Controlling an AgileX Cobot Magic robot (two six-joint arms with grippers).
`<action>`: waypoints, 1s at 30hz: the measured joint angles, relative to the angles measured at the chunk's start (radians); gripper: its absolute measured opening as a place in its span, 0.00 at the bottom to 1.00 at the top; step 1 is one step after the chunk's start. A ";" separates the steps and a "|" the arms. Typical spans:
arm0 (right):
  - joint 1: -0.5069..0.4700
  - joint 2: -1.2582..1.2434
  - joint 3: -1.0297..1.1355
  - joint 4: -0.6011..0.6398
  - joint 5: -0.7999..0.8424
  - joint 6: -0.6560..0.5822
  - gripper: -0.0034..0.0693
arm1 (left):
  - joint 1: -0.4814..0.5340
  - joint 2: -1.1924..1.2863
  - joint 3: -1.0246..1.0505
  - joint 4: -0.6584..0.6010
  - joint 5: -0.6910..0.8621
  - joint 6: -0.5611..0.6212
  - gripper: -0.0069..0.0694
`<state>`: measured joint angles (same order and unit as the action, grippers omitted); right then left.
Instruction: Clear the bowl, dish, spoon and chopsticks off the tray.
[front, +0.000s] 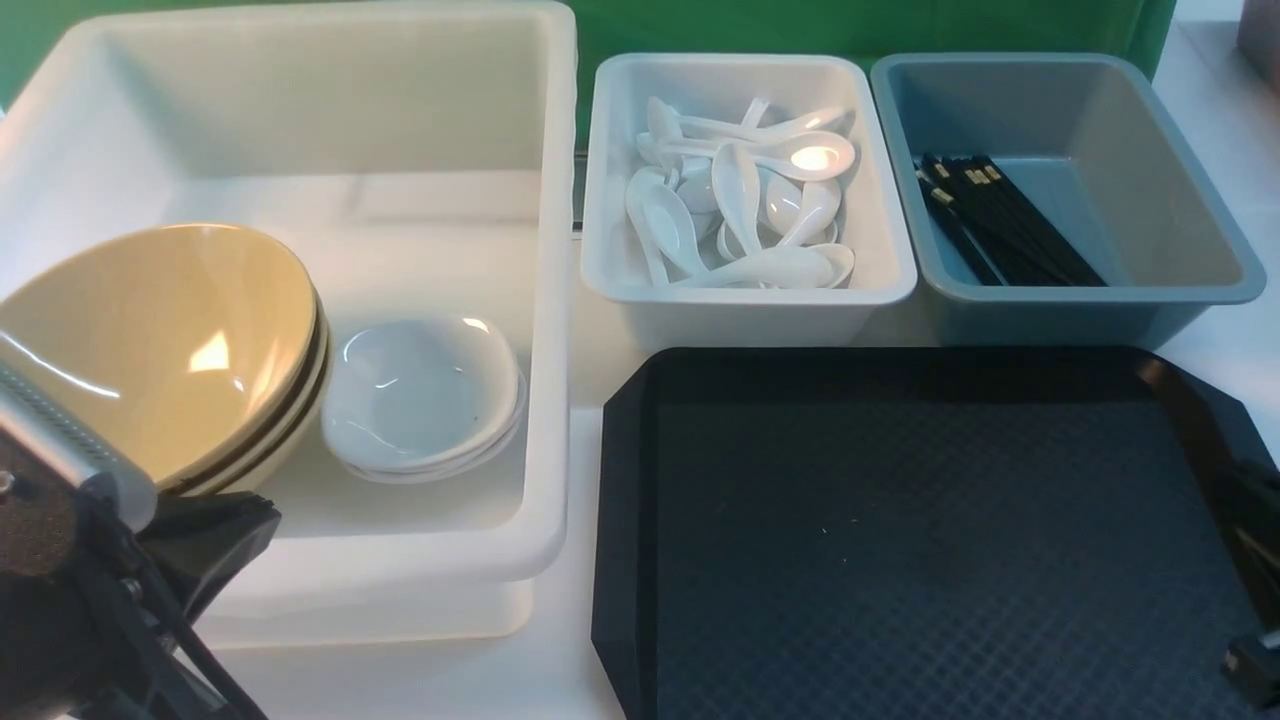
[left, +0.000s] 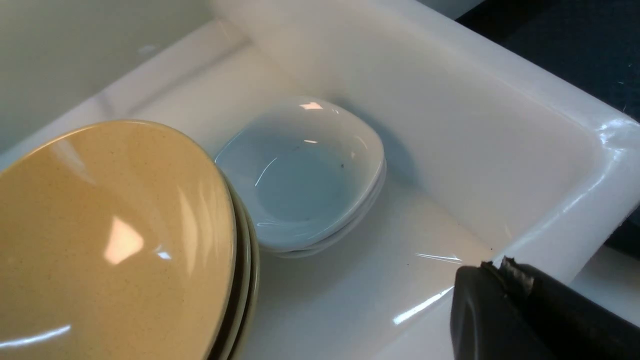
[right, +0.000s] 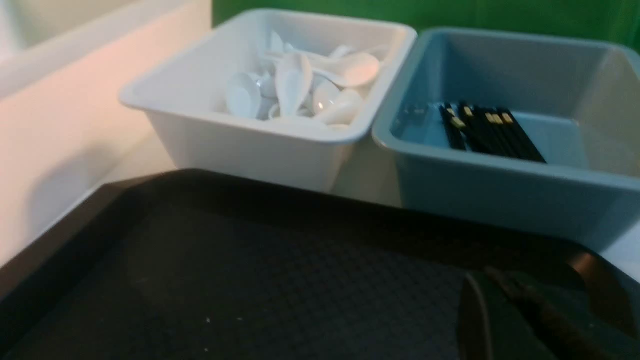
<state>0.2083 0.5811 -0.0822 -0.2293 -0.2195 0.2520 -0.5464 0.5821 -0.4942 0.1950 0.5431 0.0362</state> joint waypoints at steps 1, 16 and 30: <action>-0.002 -0.006 0.004 0.000 -0.005 -0.009 0.10 | 0.000 0.000 0.000 0.000 0.000 0.000 0.08; -0.171 -0.588 0.110 0.204 0.249 -0.277 0.11 | 0.000 0.000 0.000 0.000 0.010 0.000 0.08; -0.204 -0.593 0.110 0.229 0.543 -0.285 0.11 | 0.000 0.000 0.000 0.000 0.012 0.000 0.08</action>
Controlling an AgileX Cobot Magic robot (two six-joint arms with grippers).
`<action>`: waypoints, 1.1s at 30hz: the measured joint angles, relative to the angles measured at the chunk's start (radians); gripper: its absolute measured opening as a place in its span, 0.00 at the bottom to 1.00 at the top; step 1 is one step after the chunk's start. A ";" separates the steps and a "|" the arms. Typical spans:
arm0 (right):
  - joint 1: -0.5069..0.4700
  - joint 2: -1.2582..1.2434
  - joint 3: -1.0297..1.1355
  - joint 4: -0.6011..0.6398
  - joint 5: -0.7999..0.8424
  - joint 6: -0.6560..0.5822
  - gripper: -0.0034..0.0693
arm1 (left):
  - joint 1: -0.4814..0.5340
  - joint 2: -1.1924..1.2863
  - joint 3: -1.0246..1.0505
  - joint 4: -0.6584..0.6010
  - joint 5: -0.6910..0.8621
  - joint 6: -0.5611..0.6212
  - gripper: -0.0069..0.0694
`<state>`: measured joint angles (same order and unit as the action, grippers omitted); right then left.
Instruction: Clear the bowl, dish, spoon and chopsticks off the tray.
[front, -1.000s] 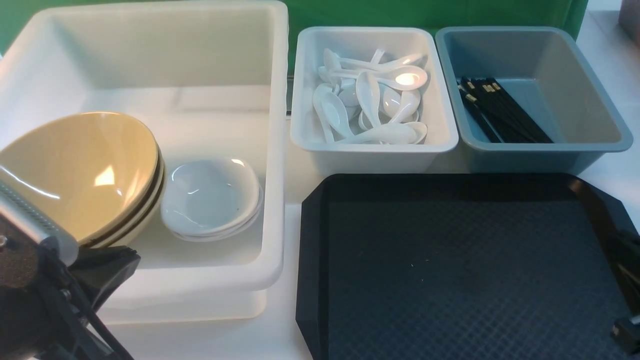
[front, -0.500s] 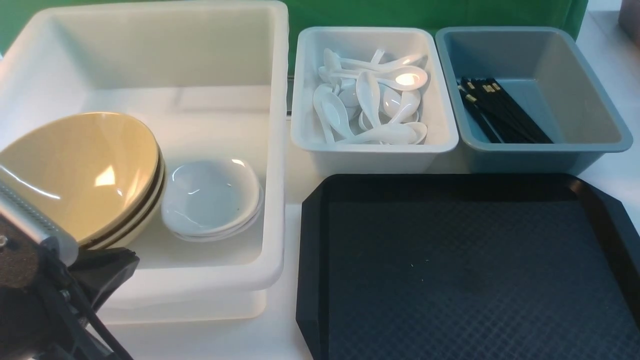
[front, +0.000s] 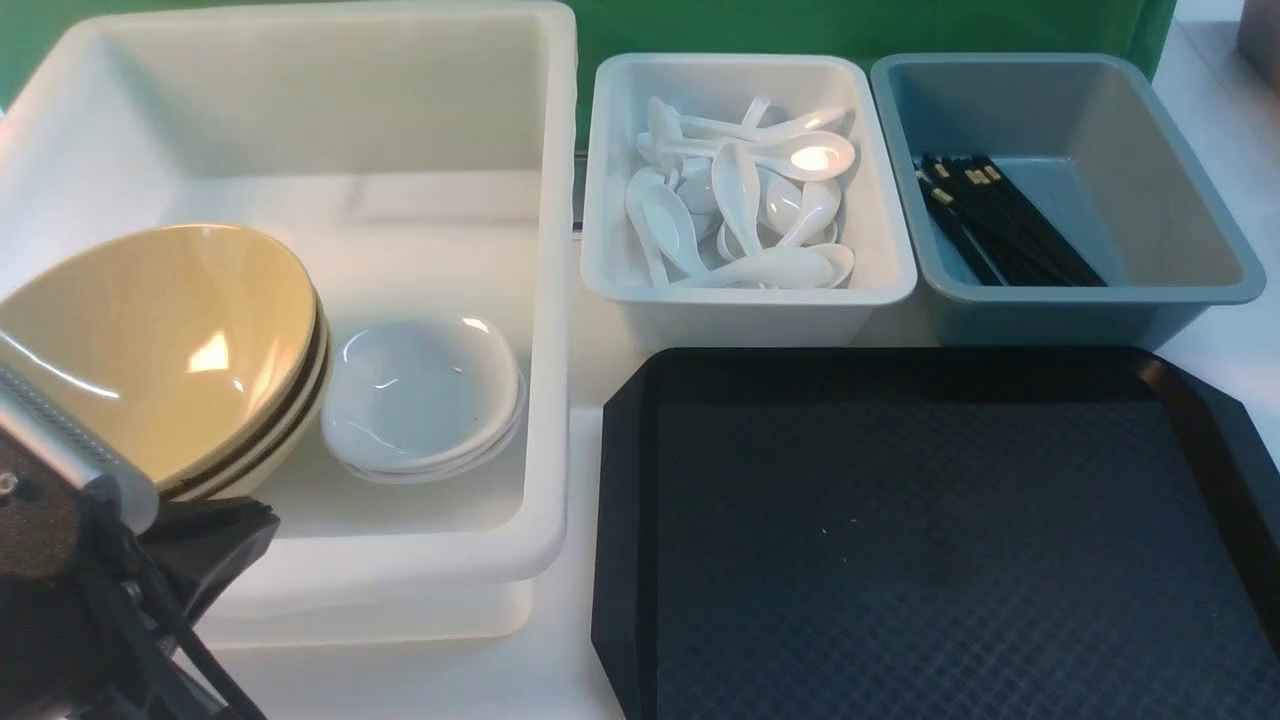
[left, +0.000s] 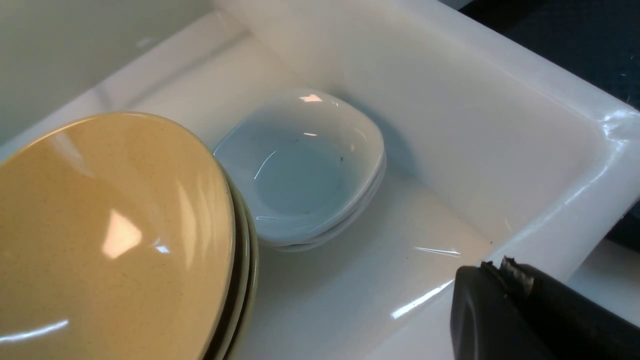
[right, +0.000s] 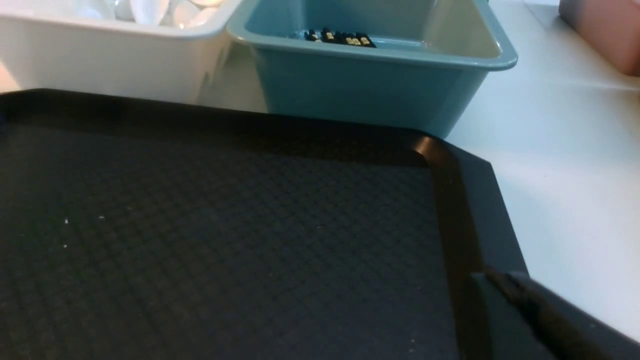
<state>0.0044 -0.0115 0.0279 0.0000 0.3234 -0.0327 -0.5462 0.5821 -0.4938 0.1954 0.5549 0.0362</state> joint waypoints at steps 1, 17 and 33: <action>0.000 0.000 0.000 0.000 0.001 -0.002 0.12 | 0.000 0.000 0.000 0.000 0.000 0.000 0.08; -0.001 0.000 0.000 0.000 0.002 -0.011 0.14 | 0.002 -0.021 0.014 0.019 -0.001 -0.004 0.08; -0.002 0.000 0.000 0.000 0.003 -0.011 0.16 | 0.482 -0.529 0.513 -0.120 -0.542 -0.081 0.08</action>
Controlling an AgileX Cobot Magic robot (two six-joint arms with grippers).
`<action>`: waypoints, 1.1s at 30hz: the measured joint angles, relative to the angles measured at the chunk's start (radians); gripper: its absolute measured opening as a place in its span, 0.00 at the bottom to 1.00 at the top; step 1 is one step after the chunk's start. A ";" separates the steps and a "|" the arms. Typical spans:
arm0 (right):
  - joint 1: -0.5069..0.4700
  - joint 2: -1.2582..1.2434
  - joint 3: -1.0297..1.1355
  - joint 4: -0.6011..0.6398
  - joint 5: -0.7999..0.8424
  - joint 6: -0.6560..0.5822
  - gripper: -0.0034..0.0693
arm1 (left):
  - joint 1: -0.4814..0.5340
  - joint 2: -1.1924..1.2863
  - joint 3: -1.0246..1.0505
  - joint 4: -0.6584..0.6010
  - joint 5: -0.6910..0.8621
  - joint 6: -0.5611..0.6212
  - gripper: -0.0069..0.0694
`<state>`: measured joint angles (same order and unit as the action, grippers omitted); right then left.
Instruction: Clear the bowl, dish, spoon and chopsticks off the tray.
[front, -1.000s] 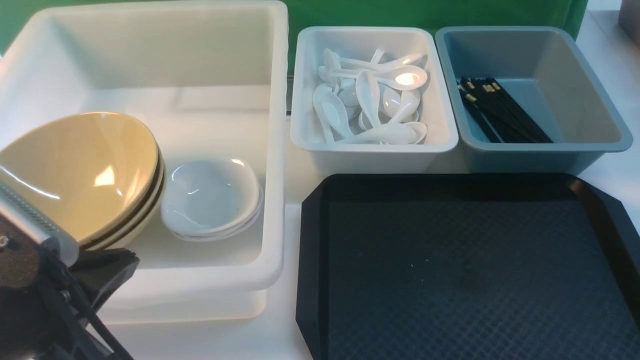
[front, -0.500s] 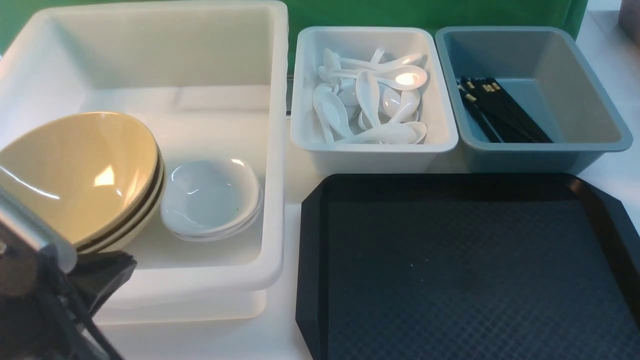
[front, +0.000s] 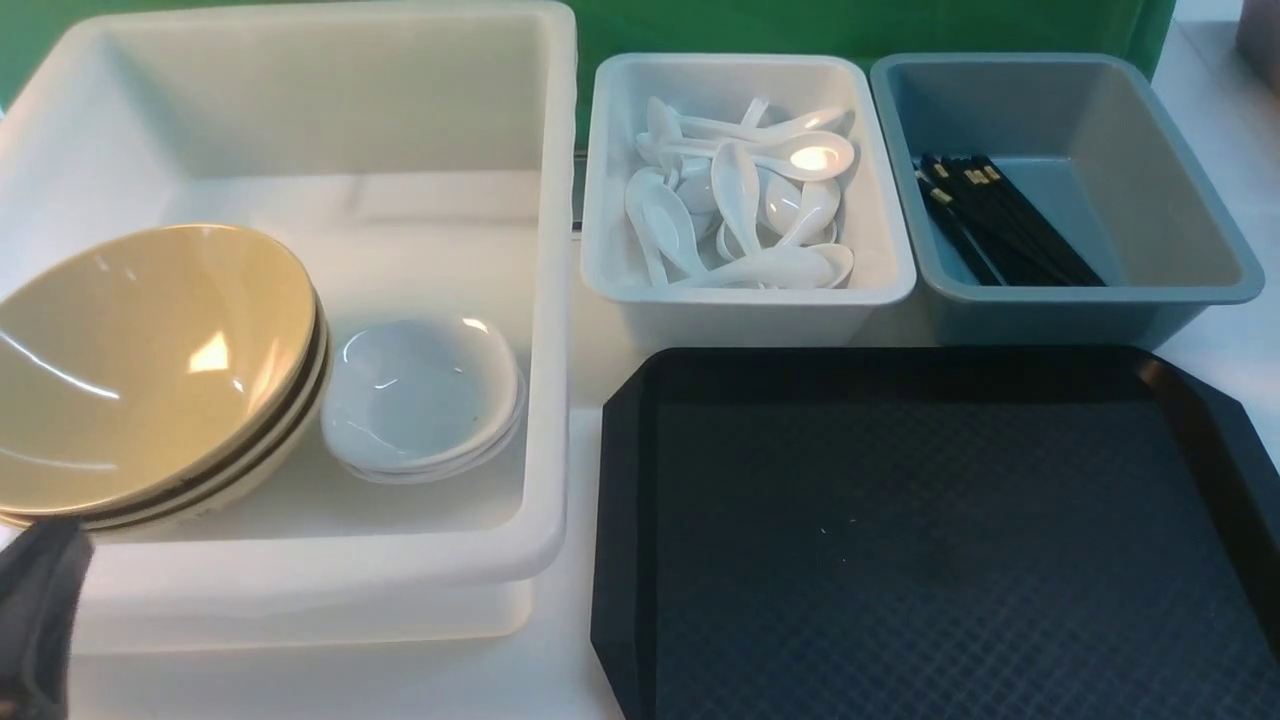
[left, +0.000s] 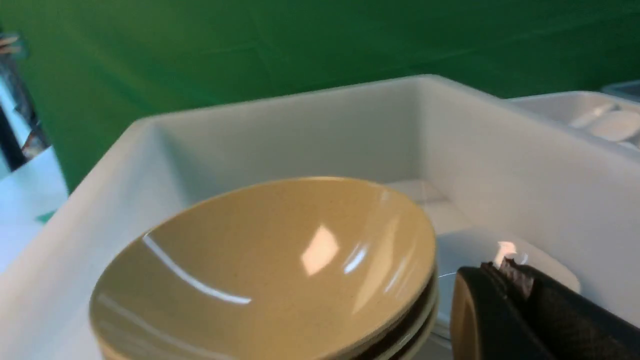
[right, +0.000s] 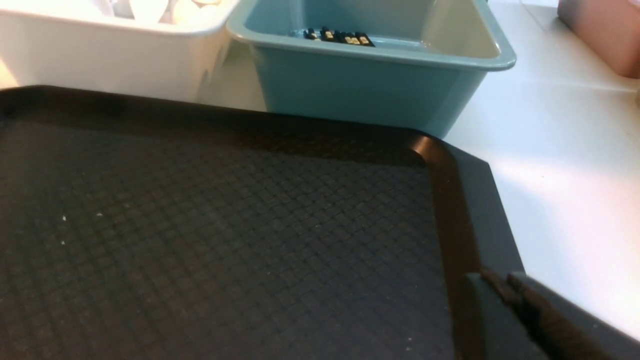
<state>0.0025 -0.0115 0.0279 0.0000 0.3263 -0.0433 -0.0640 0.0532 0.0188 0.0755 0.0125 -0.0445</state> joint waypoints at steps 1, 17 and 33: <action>0.000 0.000 0.000 0.000 0.000 0.000 0.16 | 0.007 -0.010 0.002 -0.013 0.017 0.003 0.08; 0.000 0.000 0.000 0.000 0.000 0.000 0.19 | 0.024 -0.066 0.005 -0.119 0.311 0.066 0.08; 0.000 0.000 0.000 0.000 0.000 0.000 0.21 | 0.024 -0.066 0.005 -0.120 0.311 0.067 0.08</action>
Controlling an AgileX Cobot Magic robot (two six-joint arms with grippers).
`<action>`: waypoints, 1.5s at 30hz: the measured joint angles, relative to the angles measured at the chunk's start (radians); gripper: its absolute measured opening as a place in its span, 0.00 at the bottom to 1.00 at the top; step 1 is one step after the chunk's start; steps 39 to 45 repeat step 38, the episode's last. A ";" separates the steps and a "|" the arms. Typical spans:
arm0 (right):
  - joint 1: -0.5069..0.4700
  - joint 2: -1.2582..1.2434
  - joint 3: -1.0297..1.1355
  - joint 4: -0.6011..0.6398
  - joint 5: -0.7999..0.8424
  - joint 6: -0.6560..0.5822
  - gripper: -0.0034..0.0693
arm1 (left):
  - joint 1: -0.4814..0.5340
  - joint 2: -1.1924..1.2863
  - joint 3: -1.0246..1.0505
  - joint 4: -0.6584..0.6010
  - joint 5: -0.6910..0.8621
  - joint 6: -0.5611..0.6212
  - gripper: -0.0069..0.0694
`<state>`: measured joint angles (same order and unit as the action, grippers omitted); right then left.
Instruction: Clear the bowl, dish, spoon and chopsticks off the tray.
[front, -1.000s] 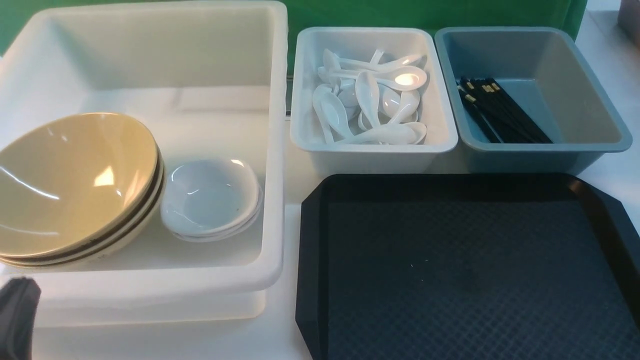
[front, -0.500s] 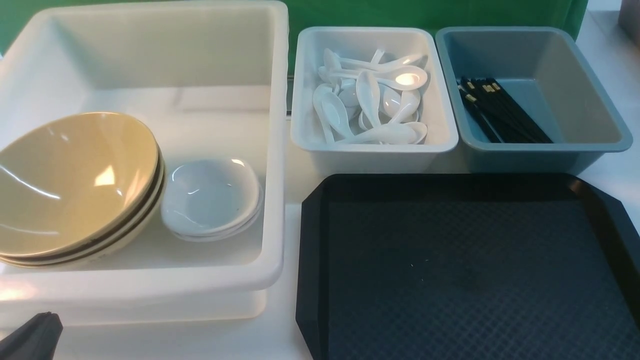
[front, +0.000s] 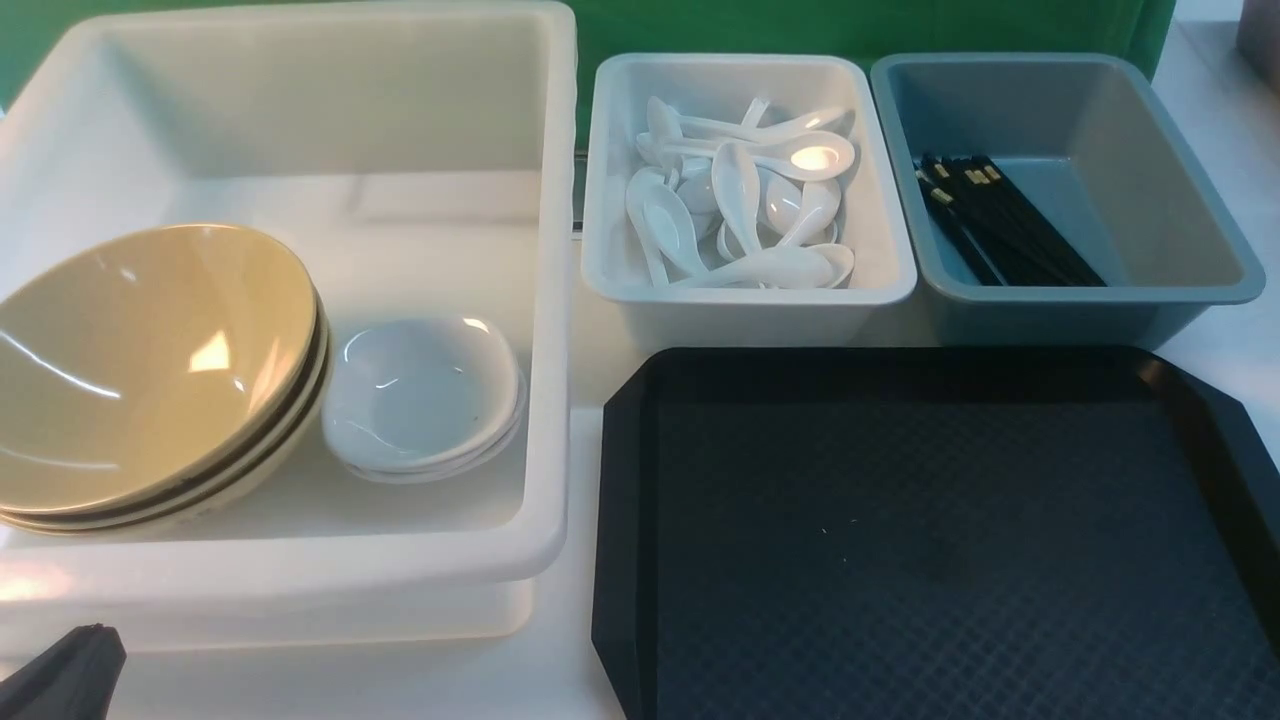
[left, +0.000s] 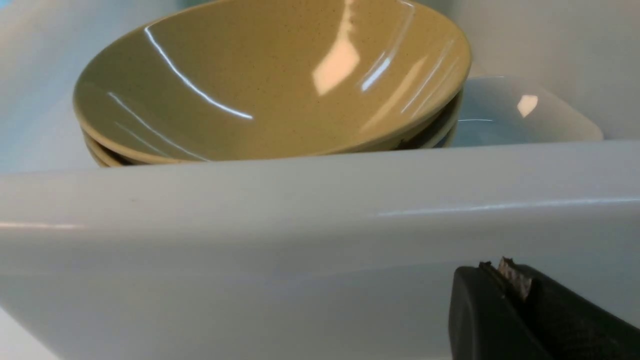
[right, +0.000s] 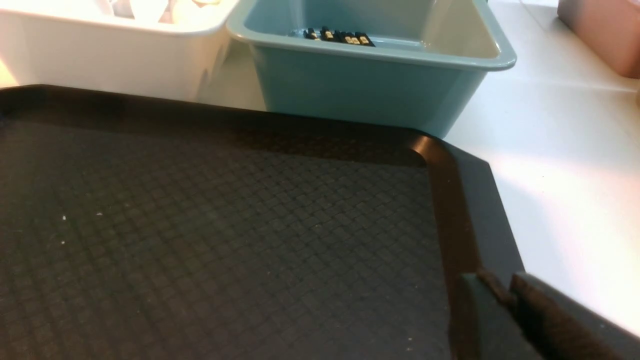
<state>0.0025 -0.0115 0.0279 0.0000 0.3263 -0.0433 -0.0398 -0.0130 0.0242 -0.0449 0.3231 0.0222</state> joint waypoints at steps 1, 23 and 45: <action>0.000 0.000 0.000 0.000 0.000 0.000 0.22 | 0.000 0.000 0.000 0.000 0.000 0.000 0.08; 0.000 0.000 0.000 0.000 0.000 0.000 0.24 | 0.000 0.000 0.000 0.000 0.000 0.000 0.08; 0.000 0.000 0.000 0.000 0.000 0.000 0.26 | 0.000 0.000 0.000 0.000 0.000 0.000 0.08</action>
